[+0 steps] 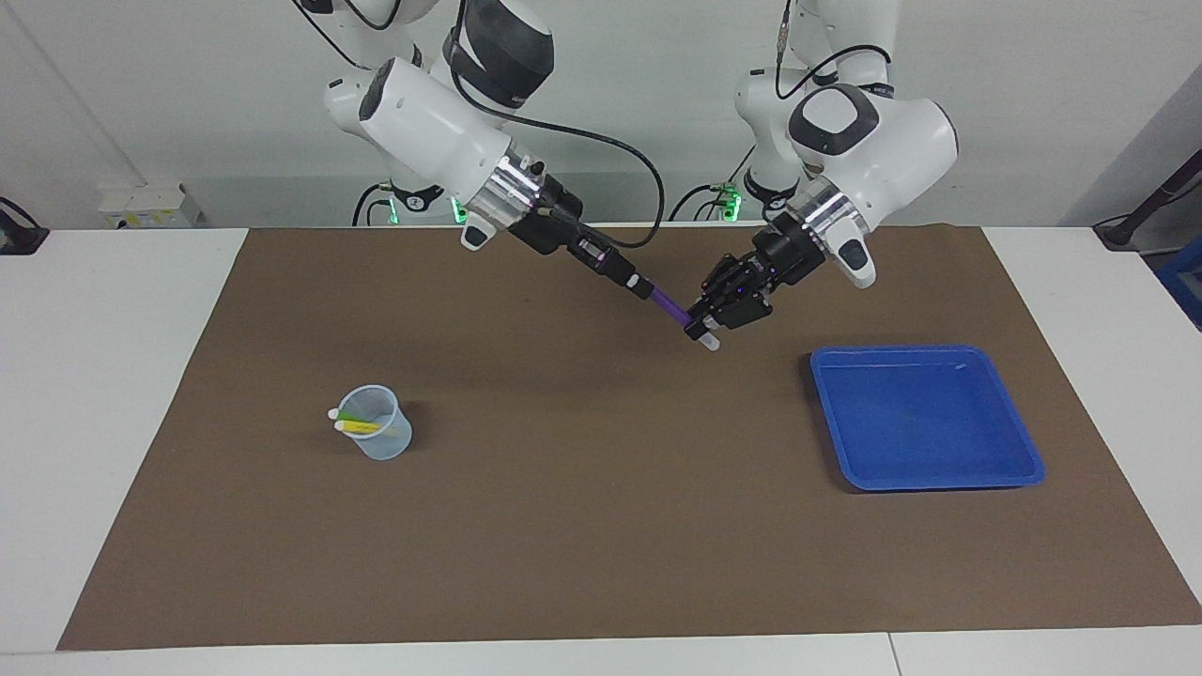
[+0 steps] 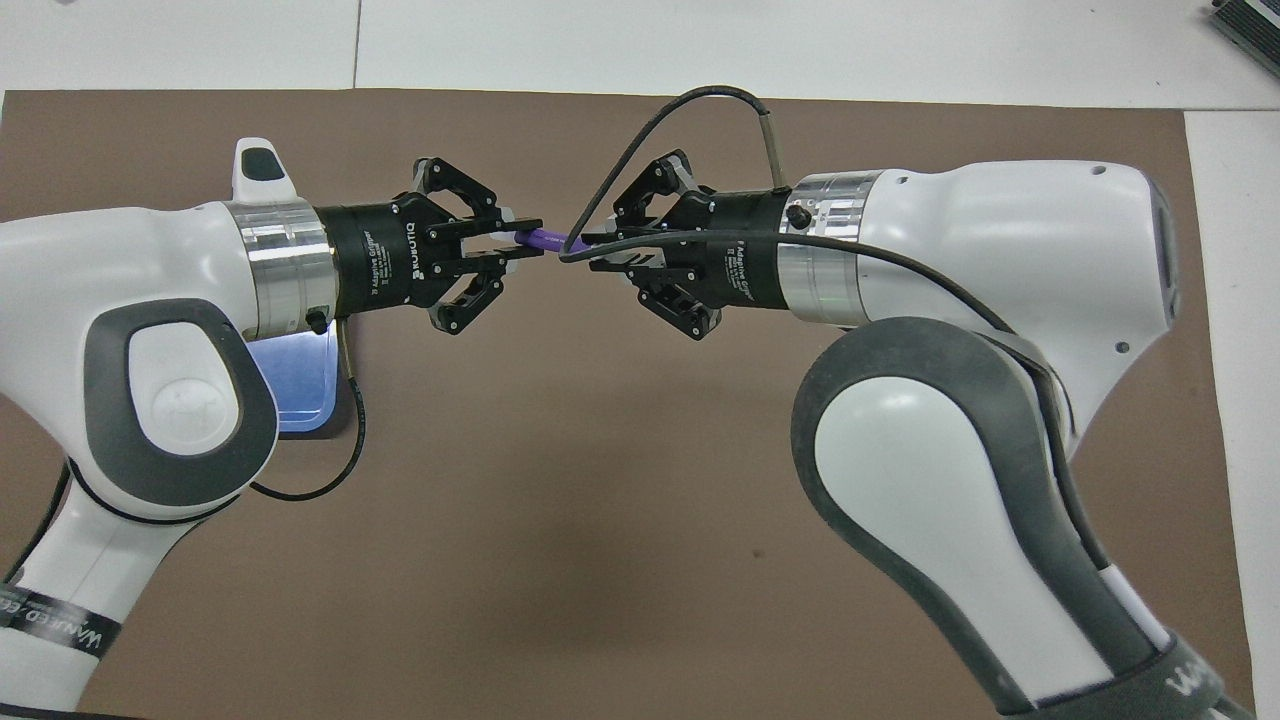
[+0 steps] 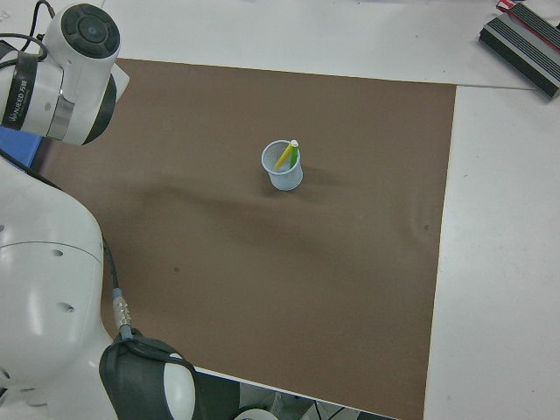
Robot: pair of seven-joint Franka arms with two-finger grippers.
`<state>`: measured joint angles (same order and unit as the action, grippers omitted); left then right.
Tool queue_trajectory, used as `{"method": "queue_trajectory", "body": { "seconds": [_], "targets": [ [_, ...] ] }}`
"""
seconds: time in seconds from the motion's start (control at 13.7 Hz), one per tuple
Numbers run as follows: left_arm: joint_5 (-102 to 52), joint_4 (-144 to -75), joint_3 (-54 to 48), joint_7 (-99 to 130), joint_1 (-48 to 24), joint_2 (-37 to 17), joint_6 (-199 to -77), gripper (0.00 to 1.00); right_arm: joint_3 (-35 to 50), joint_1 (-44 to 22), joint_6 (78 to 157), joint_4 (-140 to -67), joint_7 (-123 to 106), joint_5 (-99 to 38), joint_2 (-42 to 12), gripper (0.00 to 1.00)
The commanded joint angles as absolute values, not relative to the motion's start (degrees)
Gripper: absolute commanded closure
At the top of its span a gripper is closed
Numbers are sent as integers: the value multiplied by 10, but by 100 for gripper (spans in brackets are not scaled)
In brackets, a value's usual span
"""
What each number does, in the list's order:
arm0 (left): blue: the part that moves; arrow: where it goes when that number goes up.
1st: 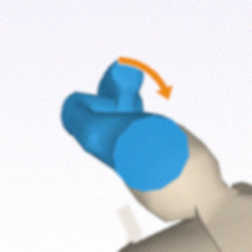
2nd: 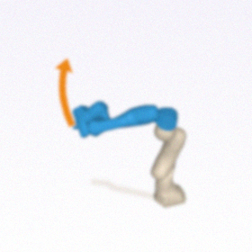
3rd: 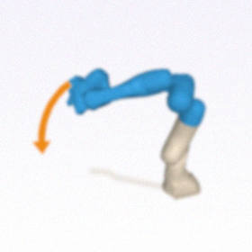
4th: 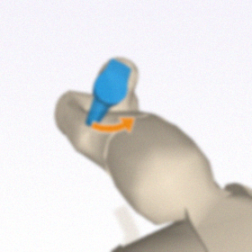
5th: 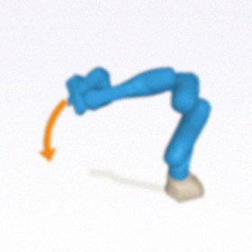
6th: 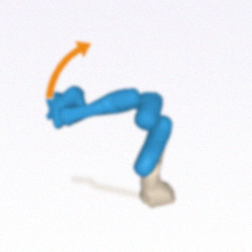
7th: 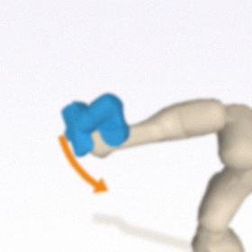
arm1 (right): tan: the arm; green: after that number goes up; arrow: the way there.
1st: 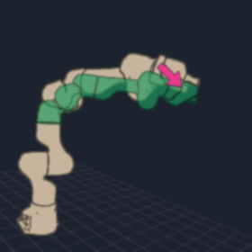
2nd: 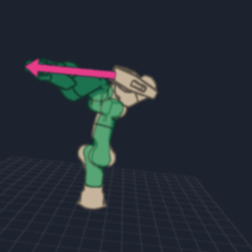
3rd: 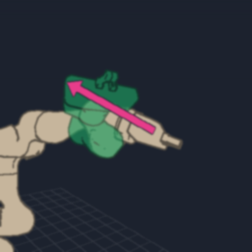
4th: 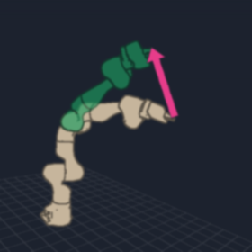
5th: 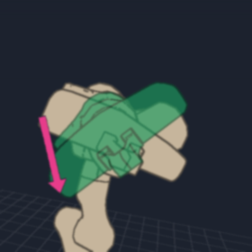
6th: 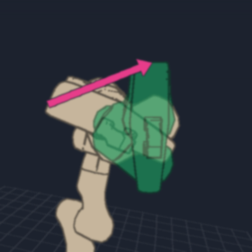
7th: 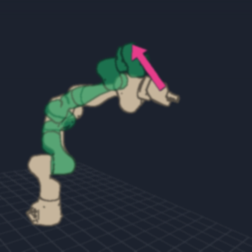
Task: Right arm passes pens to left for tray arrangement
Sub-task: 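Grasp the purple pen with the left gripper and open the right gripper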
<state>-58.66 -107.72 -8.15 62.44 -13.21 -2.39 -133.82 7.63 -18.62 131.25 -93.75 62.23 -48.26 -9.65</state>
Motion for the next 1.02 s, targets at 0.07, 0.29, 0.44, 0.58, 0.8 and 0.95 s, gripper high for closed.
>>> {"method": "queue_trajectory", "body": {
  "seconds": [0.07, 0.29, 0.44, 0.58, 0.8, 0.95],
  "targets": [
    [-585, -1088, -79, 618, -128, -7, -1320, 100, 78, -188, 1315, -942, 628, -488, -96, 100],
    [-584, -1084, -77, 617, -127, -7, -1302, 100, 77, -188, 1315, -942, 628, -487, -96, 100],
    [-566, -1075, -76, 609, -114, -8, -1282, 100, 77, -188, 1313, -942, 631, -485, -96, 11],
    [-550, -1073, -76, 589, -110, -7, -1263, 100, 77, -188, 1310, -941, 632, -470, -96, 0],
    [-497, -1073, -76, 524, -98, -7, -1234, 100, 76, -181, 1307, -939, 631, -468, -96, 0],
    [-397, -1076, -75, 438, -95, -7, -1217, 100, 72, -163, 1280, -939, 622, -458, -93, 0]
  ]
}}
